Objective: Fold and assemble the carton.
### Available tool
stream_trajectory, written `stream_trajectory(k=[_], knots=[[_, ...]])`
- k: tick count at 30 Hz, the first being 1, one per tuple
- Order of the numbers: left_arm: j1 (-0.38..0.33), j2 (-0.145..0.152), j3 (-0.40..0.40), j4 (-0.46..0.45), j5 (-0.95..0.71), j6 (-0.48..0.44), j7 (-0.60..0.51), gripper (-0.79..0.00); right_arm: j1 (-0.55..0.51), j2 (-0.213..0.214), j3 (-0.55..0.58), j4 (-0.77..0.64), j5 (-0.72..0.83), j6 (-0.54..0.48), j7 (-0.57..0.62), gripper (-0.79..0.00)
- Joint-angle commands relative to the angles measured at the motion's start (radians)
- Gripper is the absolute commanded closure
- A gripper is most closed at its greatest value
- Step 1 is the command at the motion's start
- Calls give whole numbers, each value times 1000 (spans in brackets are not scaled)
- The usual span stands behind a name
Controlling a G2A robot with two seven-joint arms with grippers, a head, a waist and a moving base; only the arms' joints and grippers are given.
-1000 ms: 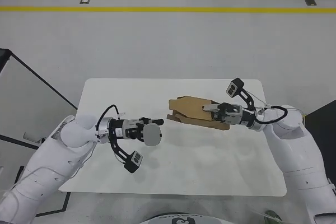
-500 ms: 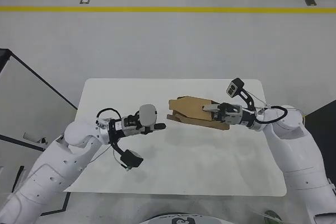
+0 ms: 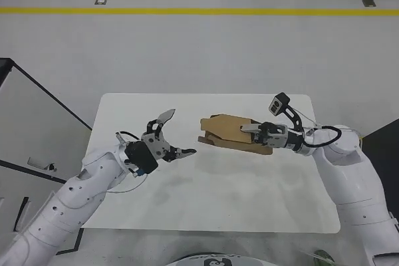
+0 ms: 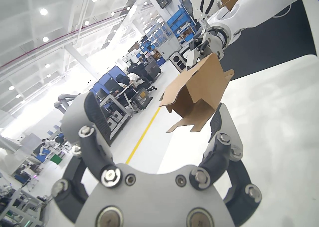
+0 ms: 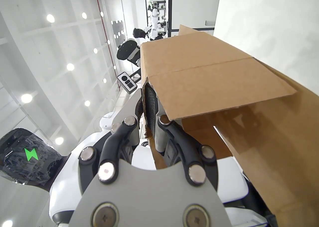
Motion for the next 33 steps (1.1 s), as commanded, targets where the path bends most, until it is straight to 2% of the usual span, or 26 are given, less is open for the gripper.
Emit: stream_trajectory(k=[1,2,6,9,17,25,28,33], knots=[[0,0,0,0,3,1,0,-785,0,0,0,0,0,0,0,0],[1,0,0,-1,-2,0,-3,-785,0,0,0,0,0,0,0,0],[12,0,-10,-4,-70,-107,-54,-785,-5,0,3,-22,-2,-56,3,0],[25,-2,-28,6,-195,-180,-62,-785,7,1,8,-2,13,-101,59,0],[73,-6,-62,-7,-393,-273,-102,-785,98,-6,-35,110,77,-195,236,0],[75,-7,-61,-6,-398,-271,-105,-785,107,-7,-38,124,79,-200,242,0],[84,-11,-69,-2,-450,-275,-132,-785,91,-9,-42,111,98,-208,228,0],[101,-15,-90,9,-580,-342,-128,-785,92,-12,-36,134,210,-221,303,0]])
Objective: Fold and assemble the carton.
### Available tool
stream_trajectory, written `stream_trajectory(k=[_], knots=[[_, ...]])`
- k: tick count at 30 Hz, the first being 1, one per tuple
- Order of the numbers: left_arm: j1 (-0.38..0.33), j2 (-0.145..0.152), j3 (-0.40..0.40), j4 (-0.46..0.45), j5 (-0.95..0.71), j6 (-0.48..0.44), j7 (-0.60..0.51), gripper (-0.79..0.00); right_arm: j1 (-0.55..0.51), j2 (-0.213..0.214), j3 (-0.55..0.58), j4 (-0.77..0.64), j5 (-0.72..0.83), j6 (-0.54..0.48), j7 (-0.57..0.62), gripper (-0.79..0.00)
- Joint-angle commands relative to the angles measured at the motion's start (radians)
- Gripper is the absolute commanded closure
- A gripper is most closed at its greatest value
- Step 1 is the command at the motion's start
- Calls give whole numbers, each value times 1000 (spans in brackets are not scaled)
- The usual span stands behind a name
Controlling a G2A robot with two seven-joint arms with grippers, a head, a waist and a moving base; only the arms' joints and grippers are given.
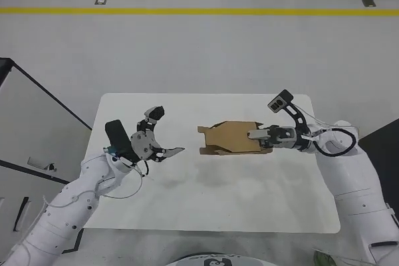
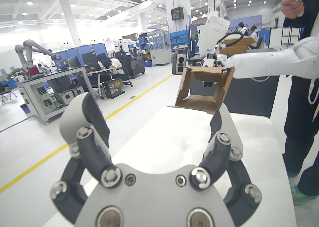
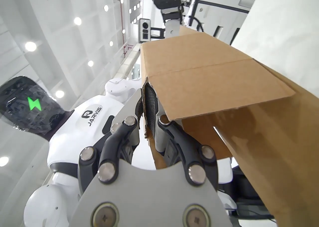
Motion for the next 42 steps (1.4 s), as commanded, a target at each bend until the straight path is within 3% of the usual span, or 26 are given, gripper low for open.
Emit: stream_trajectory(k=[1,17,29,39,42], knots=[[3,-2,-5,-5,-43,-26,-5,-785,6,-2,-1,13,53,7,32,0],[24,-7,-24,-21,-79,-59,-43,-785,48,-6,-50,34,132,19,61,0],[24,-7,-24,-21,-79,-59,-43,-785,6,-4,-91,17,252,39,61,0],[24,-7,-24,-21,-79,-59,-43,-785,2,-4,-91,13,246,39,44,0],[29,-8,-27,-32,-76,-48,-87,-785,-14,0,-80,0,202,35,18,0]])
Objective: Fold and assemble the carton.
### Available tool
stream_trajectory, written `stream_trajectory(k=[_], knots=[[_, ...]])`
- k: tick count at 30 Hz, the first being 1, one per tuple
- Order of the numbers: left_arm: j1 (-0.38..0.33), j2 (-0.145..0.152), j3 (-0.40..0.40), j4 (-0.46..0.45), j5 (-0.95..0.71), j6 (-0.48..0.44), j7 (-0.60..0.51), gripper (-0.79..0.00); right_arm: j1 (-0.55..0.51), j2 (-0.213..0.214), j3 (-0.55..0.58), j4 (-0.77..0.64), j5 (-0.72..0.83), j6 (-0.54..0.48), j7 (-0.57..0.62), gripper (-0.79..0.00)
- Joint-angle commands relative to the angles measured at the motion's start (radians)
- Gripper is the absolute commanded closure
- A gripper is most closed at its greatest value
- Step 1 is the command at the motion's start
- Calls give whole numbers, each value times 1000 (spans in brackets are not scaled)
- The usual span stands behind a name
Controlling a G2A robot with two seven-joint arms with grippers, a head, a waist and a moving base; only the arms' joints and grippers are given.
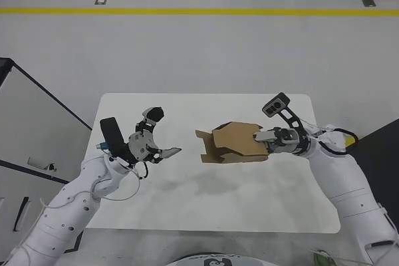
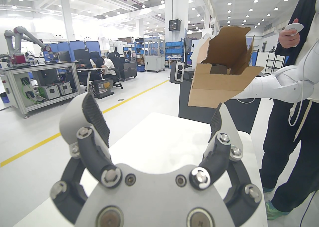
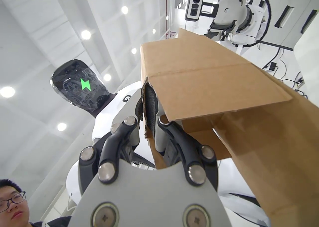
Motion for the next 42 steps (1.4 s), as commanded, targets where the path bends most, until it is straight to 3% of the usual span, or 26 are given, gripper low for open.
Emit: stream_trajectory(k=[1,7,8,9,10,17,23,25,31,37,42], knots=[[7,0,-6,-7,-2,0,-40,-785,-9,4,11,-1,-30,-2,-6,0],[35,2,-44,-25,-27,-22,-111,-779,-34,11,41,1,-76,-4,-15,0],[39,2,-48,-27,-29,-23,-118,-366,-34,11,41,1,-76,-4,-15,0],[40,2,-50,-28,-29,-23,-120,-95,-34,11,41,1,-76,-4,-15,0],[40,2,-50,-28,-29,-23,-120,0,-34,11,41,1,-76,-4,-15,0],[40,1,-49,-33,-33,-19,-126,0,-34,11,41,1,-76,-4,-15,0],[35,2,-69,-138,-108,-41,-296,0,-34,11,41,1,-76,-4,-15,0],[27,3,-88,-165,-74,-8,-339,0,-34,11,41,1,-76,-4,-15,0],[28,2,-87,-168,-71,-6,-346,0,-34,11,41,1,-76,-4,-15,0],[21,0,-88,-206,-71,-65,-383,0,-55,15,52,-24,-156,-20,-89,0],[-8,-2,-78,-231,-88,-87,-491,0,-63,17,61,-20,-186,-32,-105,0]])
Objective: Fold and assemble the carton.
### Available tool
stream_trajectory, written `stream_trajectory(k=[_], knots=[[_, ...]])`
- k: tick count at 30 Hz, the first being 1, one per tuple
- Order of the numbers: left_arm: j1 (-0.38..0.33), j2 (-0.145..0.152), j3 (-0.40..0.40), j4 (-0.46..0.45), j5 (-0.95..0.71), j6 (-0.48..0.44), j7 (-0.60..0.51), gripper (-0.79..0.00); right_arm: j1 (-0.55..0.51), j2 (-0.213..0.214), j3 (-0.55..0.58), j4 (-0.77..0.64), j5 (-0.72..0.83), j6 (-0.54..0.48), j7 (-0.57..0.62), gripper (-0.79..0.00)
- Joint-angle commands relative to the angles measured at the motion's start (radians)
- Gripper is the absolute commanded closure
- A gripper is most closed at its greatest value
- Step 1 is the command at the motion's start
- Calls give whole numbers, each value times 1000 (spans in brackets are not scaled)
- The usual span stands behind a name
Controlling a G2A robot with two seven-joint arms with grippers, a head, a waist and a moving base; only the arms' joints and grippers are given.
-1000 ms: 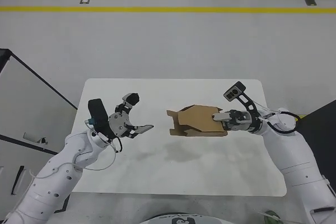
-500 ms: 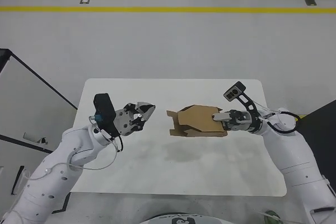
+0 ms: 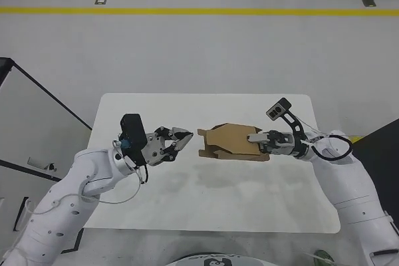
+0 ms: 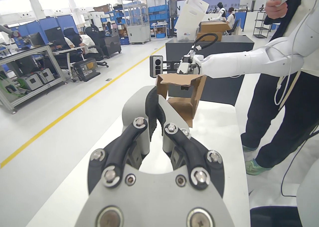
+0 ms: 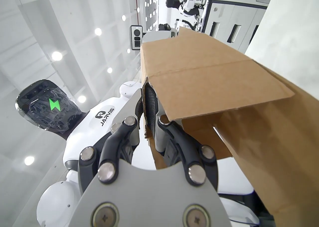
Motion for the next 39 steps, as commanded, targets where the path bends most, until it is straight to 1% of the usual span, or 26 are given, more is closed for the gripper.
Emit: stream_trajectory(k=[1,6,11,23,27,39], knots=[[-9,0,0,-7,10,5,-26,0,2,1,1,-1,-14,-8,3,0],[-9,0,0,-7,10,5,-26,0,2,1,1,-1,-14,-8,3,0],[-8,-7,20,-25,3,6,-43,0,2,1,1,-1,-14,-8,3,0],[-31,-23,58,24,-42,28,-94,0,2,1,1,-1,-14,-8,3,0],[-49,-30,80,15,-52,12,-101,0,2,1,1,-1,-14,-8,3,0],[-127,-55,141,16,-71,16,-124,0,2,1,1,-1,-14,-8,3,0]])
